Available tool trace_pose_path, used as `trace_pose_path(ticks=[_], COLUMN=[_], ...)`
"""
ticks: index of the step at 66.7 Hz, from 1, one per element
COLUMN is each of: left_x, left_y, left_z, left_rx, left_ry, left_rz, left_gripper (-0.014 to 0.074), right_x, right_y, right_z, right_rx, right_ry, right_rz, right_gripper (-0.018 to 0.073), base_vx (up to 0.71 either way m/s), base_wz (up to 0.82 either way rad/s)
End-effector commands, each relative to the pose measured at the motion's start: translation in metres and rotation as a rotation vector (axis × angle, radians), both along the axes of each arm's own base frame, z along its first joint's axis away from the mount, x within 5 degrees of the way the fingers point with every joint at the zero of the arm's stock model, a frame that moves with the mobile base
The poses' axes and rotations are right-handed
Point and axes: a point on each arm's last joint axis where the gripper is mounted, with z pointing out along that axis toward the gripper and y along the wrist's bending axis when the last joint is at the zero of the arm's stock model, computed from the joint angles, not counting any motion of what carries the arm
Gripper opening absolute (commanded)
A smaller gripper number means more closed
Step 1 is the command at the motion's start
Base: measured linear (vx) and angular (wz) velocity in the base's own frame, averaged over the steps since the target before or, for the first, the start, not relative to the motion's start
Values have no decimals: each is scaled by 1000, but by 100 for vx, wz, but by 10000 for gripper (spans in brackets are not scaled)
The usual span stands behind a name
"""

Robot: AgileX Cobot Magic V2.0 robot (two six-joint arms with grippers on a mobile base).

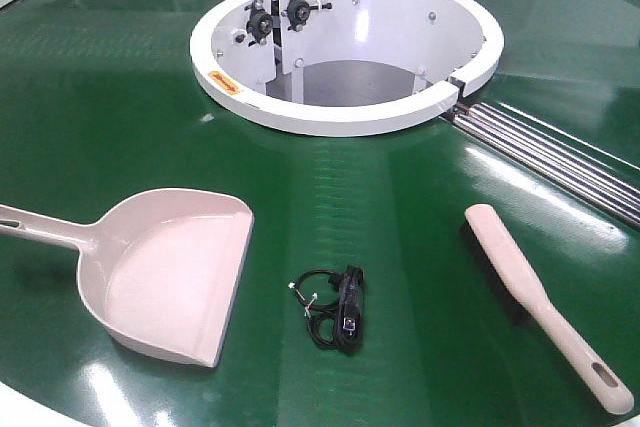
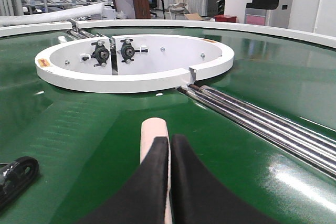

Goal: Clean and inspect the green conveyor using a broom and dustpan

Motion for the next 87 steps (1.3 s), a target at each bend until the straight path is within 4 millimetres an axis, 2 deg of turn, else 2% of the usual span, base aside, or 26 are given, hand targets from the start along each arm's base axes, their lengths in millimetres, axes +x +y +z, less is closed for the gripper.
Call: trace_pose_path(ticks=[1,12,21,31,38,48,59,72,79,87], left_x=[2,2,6,31,55,86,104,121,130,142], left_y=[0,-1,-3,-7,-10,-14,-16,-19,-17,-15], left_z=[17,23,48,79,87,80,66,55,49,44], left_rx=[-31,-99,-72,4,89,225,510,819,914,942], left_ry=[-98,-116,-94,6,61,172,287,315,354,430], left_rz=[5,6,-8,-47,-81,-152,-326,-539,-595,-624], left_gripper=[506,506,506,506,506,506,506,506,506,506], right_x=[0,0,0,0,0,0,0,0,0,0], right_y=[0,0,0,0,0,0,0,0,0,0], right_z=[0,0,0,0,0,0,0,0,0,0], right_rx=[-4,-4,-4,-4,-4,-4,-4,-4,-4,-4], right_ry=[-66,-66,-66,-66,-66,-66,-66,-66,-66,-66], right_rz=[-6,-6,-6,-6,-6,-6,-6,-6,-6,-6], right_gripper=[-9,-9,-9,-9,-9,-9,-9,-9,-9,-9], base_vx=[0,0,0,0,0,0,0,0,0,0], base_wz=[0,0,0,0,0,0,0,0,0,0])
